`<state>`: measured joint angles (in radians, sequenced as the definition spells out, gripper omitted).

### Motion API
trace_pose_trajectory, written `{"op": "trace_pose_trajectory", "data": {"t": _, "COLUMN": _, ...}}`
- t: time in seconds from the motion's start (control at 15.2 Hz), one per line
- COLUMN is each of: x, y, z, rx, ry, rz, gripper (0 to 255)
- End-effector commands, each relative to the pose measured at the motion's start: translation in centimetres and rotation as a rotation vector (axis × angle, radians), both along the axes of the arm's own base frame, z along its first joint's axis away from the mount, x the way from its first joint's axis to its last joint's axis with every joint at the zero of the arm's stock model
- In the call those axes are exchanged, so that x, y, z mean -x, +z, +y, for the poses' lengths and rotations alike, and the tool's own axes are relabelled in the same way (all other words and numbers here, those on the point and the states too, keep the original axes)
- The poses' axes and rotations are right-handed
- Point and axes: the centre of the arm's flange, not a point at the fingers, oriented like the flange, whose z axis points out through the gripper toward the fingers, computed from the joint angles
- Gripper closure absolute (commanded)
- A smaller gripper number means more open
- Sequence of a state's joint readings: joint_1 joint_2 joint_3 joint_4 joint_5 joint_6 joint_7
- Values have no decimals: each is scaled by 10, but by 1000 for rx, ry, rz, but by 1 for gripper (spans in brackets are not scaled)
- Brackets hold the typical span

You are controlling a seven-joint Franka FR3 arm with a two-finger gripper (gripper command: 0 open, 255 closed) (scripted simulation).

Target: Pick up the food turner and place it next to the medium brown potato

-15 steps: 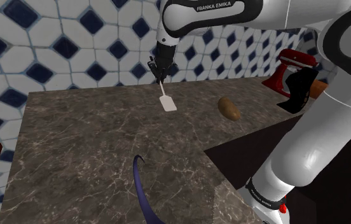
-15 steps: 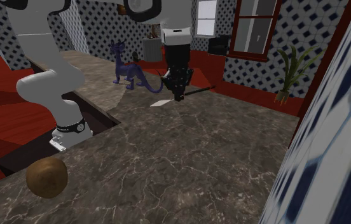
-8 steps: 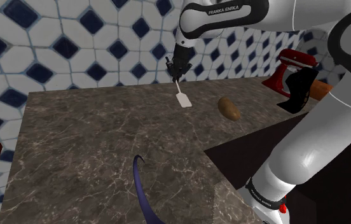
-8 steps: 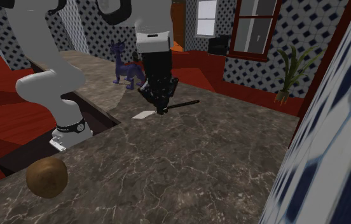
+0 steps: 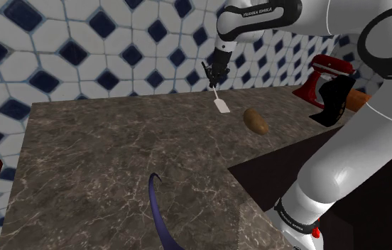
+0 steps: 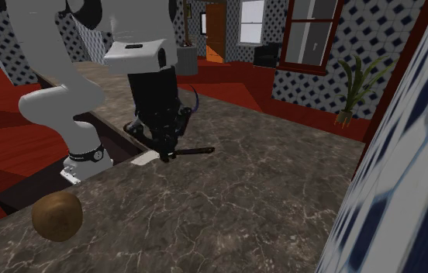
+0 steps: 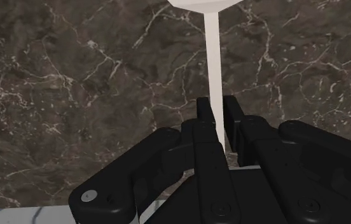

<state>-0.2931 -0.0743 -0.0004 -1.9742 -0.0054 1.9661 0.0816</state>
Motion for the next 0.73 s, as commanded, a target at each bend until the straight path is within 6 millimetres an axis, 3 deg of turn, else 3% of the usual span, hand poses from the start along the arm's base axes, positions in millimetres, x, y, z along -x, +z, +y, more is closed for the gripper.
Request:
{"op": "trace_pose_trajectory", "data": {"t": 0.0, "x": 6, "y": 1, "z": -25, "rx": 0, "ry": 2, "rz": 0, "gripper": 255}}
{"op": "trace_pose_trajectory", "data": {"t": 0.66, "x": 30, "y": 1, "z": -155, "rx": 0, "ry": 2, "rz": 0, "gripper": 255}}
